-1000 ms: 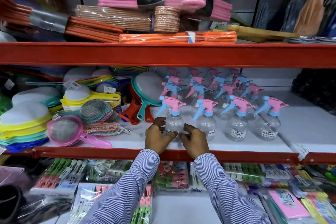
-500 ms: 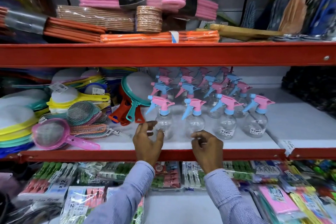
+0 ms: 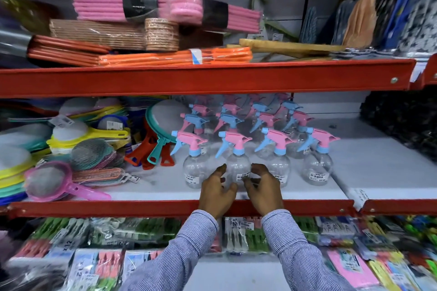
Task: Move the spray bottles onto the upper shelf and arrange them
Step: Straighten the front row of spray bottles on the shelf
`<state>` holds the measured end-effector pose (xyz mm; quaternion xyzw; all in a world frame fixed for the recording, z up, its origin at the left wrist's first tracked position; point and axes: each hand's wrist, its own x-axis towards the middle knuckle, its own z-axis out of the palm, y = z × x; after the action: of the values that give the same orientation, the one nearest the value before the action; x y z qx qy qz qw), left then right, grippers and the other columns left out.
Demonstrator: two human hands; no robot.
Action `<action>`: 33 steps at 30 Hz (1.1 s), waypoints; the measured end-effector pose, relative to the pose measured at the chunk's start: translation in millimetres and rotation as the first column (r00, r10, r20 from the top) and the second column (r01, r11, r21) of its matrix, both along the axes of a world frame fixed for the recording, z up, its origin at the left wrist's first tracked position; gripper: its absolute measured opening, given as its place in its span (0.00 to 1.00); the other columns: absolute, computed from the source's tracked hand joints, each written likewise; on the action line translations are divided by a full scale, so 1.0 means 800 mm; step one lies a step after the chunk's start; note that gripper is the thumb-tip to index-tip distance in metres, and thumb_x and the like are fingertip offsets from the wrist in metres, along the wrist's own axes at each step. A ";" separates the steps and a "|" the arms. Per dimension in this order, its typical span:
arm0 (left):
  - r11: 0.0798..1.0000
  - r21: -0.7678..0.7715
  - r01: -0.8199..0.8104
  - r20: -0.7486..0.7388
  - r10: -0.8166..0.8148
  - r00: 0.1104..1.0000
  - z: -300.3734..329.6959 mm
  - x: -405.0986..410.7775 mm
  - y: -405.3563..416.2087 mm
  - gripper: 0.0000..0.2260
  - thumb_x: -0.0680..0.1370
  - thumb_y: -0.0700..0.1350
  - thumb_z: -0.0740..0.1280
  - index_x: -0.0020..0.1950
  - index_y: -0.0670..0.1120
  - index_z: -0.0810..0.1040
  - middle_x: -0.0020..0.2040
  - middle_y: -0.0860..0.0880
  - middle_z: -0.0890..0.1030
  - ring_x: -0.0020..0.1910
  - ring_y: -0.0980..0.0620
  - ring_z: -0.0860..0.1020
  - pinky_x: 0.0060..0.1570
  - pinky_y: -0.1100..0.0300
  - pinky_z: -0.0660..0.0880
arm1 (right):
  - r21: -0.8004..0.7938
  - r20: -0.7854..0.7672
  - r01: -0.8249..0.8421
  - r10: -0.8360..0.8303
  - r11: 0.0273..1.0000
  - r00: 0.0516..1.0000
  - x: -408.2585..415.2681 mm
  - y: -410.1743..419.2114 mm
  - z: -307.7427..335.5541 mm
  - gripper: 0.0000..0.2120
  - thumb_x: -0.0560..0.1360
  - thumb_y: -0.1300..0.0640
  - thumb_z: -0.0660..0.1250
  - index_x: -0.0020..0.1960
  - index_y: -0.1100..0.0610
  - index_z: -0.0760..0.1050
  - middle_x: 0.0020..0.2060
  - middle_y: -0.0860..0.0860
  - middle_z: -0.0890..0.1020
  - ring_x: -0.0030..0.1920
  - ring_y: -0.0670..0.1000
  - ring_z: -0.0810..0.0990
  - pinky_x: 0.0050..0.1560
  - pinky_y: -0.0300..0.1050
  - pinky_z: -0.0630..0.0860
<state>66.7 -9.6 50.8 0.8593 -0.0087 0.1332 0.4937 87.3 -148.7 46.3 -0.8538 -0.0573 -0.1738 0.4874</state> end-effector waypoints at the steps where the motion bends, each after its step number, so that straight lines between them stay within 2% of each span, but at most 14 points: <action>1: 1.000 0.007 0.001 -0.005 0.000 1.000 0.000 0.000 0.000 0.26 0.74 0.45 0.68 0.71 0.43 0.69 0.68 0.45 0.76 0.61 0.50 0.77 0.58 0.65 0.74 | 0.011 -0.001 0.002 -0.002 1.000 1.000 0.000 0.000 0.001 0.15 0.72 0.62 0.70 0.58 0.56 0.74 0.51 0.55 0.84 0.48 0.56 0.84 0.51 0.52 0.82; 3: 1.000 0.015 0.001 -0.011 -0.001 1.000 -0.002 0.003 0.001 0.26 0.74 0.43 0.68 0.72 0.43 0.68 0.68 0.45 0.76 0.62 0.51 0.76 0.49 0.80 0.69 | 0.023 -0.004 0.009 -0.009 1.000 1.000 0.003 0.001 -0.001 0.14 0.72 0.61 0.71 0.57 0.56 0.74 0.51 0.55 0.84 0.47 0.56 0.84 0.50 0.53 0.82; 4: 1.000 0.016 0.000 -0.011 0.000 1.000 -0.002 0.004 0.001 0.26 0.74 0.42 0.68 0.72 0.43 0.68 0.69 0.45 0.75 0.62 0.51 0.76 0.45 0.83 0.67 | 0.023 -0.002 0.015 -0.015 1.000 1.000 0.004 0.001 -0.002 0.15 0.72 0.59 0.72 0.56 0.56 0.73 0.51 0.55 0.84 0.47 0.56 0.84 0.49 0.54 0.82; 8: 1.000 0.016 -0.012 -0.008 0.012 1.000 -0.006 0.007 0.002 0.27 0.75 0.42 0.68 0.73 0.44 0.67 0.69 0.45 0.76 0.62 0.51 0.76 0.43 0.85 0.65 | 0.012 -0.004 0.021 -0.021 1.000 1.000 0.009 0.000 -0.009 0.17 0.71 0.54 0.73 0.56 0.54 0.72 0.51 0.55 0.83 0.47 0.55 0.84 0.49 0.53 0.82; 10: 1.000 0.023 -0.010 -0.004 0.010 1.000 -0.008 0.008 0.001 0.27 0.75 0.42 0.68 0.73 0.44 0.66 0.69 0.46 0.75 0.63 0.50 0.76 0.45 0.83 0.67 | 0.013 -0.008 0.018 -0.018 1.000 1.000 0.010 -0.001 -0.010 0.17 0.71 0.54 0.73 0.56 0.54 0.72 0.51 0.54 0.83 0.46 0.55 0.84 0.48 0.53 0.82; 14: 0.999 0.040 -0.001 -0.005 0.001 1.000 -0.011 0.011 0.000 0.29 0.75 0.44 0.67 0.75 0.45 0.63 0.70 0.46 0.74 0.65 0.49 0.75 0.59 0.64 0.71 | 0.005 -0.004 0.017 -0.017 1.000 1.000 0.013 -0.001 -0.012 0.17 0.70 0.53 0.73 0.55 0.52 0.71 0.50 0.53 0.82 0.45 0.54 0.84 0.48 0.53 0.82; 18: 0.999 0.040 0.000 -0.034 0.002 0.999 -0.009 0.011 0.000 0.30 0.75 0.44 0.67 0.76 0.46 0.60 0.72 0.45 0.71 0.66 0.49 0.74 0.64 0.54 0.73 | 0.003 0.008 0.019 -0.019 1.000 1.000 0.012 0.001 -0.011 0.17 0.70 0.53 0.74 0.54 0.53 0.72 0.49 0.54 0.82 0.44 0.53 0.84 0.47 0.52 0.82; 20: 0.999 0.034 -0.010 -0.033 0.011 0.999 -0.008 0.009 -0.001 0.30 0.75 0.44 0.67 0.76 0.45 0.61 0.72 0.44 0.71 0.66 0.48 0.74 0.64 0.52 0.74 | 0.017 0.012 0.009 -0.009 1.000 1.000 0.009 0.001 -0.009 0.17 0.71 0.53 0.74 0.55 0.53 0.72 0.50 0.52 0.82 0.44 0.53 0.84 0.48 0.51 0.82; 22: 0.999 -0.001 -0.052 0.010 0.052 0.999 -0.009 0.004 -0.003 0.29 0.75 0.42 0.68 0.75 0.44 0.64 0.72 0.44 0.72 0.65 0.48 0.74 0.63 0.54 0.74 | 0.060 0.018 0.006 -0.007 0.998 1.000 0.001 -0.003 -0.006 0.15 0.71 0.54 0.73 0.55 0.53 0.73 0.49 0.50 0.82 0.44 0.52 0.84 0.47 0.47 0.82; 25: 0.986 -0.079 -0.146 0.219 0.161 0.962 -0.011 -0.013 -0.013 0.22 0.72 0.40 0.68 0.66 0.47 0.74 0.63 0.47 0.78 0.57 0.50 0.78 0.55 0.61 0.77 | 0.139 0.105 0.083 -0.098 0.987 0.990 -0.019 -0.028 -0.004 0.08 0.70 0.61 0.72 0.48 0.53 0.78 0.42 0.49 0.84 0.38 0.50 0.83 0.42 0.35 0.79; 27: 0.979 -0.137 -0.151 0.324 0.188 0.927 -0.008 -0.027 -0.030 0.17 0.70 0.40 0.66 0.58 0.50 0.78 0.55 0.50 0.80 0.52 0.53 0.80 0.53 0.59 0.79 | 0.155 0.169 0.202 -0.228 0.967 0.959 -0.031 -0.059 -0.002 0.09 0.69 0.67 0.69 0.43 0.54 0.78 0.38 0.50 0.84 0.35 0.47 0.82 0.38 0.25 0.73; 29: 0.983 -0.169 -0.074 0.327 0.126 0.937 -0.004 -0.031 -0.058 0.17 0.69 0.41 0.66 0.56 0.51 0.79 0.53 0.51 0.82 0.50 0.57 0.81 0.53 0.58 0.79 | 0.151 0.188 0.282 -0.308 0.947 0.933 -0.032 -0.092 0.001 0.10 0.69 0.69 0.67 0.44 0.54 0.78 0.39 0.51 0.84 0.35 0.49 0.81 0.38 0.26 0.72; 31: 0.991 -0.132 0.025 0.231 0.006 0.973 0.000 -0.024 -0.087 0.22 0.69 0.44 0.66 0.64 0.48 0.76 0.59 0.48 0.81 0.55 0.56 0.80 0.57 0.59 0.77 | 0.107 0.142 0.274 -0.287 0.956 0.947 -0.020 -0.116 0.001 0.13 0.70 0.69 0.66 0.51 0.56 0.78 0.45 0.54 0.84 0.38 0.53 0.81 0.43 0.35 0.76; 33: 0.988 -0.122 0.095 0.071 -0.087 0.994 0.000 -0.007 -0.108 0.29 0.72 0.44 0.67 0.72 0.45 0.67 0.68 0.46 0.75 0.63 0.52 0.75 0.63 0.56 0.74 | 0.033 0.043 0.199 -0.200 0.979 0.979 -0.006 -0.128 0.002 0.17 0.72 0.67 0.66 0.60 0.59 0.75 0.54 0.57 0.83 0.45 0.55 0.82 0.51 0.42 0.77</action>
<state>60.8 -96.1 50.8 0.8205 -0.0559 0.1390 0.5516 82.3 -251.4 48.1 -0.8440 0.0199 -0.2425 0.4781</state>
